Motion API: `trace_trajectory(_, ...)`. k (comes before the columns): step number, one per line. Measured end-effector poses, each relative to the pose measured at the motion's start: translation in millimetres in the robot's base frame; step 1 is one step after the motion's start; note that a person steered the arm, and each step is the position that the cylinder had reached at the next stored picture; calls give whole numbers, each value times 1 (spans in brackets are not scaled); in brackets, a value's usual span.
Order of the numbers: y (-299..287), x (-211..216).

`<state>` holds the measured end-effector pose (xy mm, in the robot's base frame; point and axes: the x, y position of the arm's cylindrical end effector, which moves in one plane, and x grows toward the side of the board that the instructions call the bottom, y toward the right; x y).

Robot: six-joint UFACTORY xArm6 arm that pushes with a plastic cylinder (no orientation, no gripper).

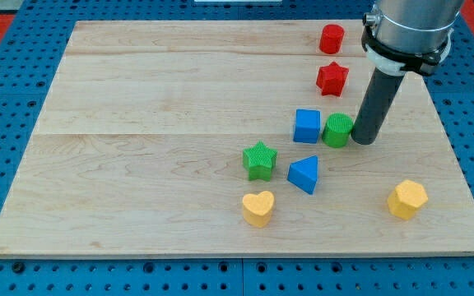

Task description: Move blue cube a bit up

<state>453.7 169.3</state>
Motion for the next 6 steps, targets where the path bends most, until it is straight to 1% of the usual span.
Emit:
trace_trajectory(3,-8,8)
trace_trajectory(5,-21,29)
trace_trajectory(6,-52,29)
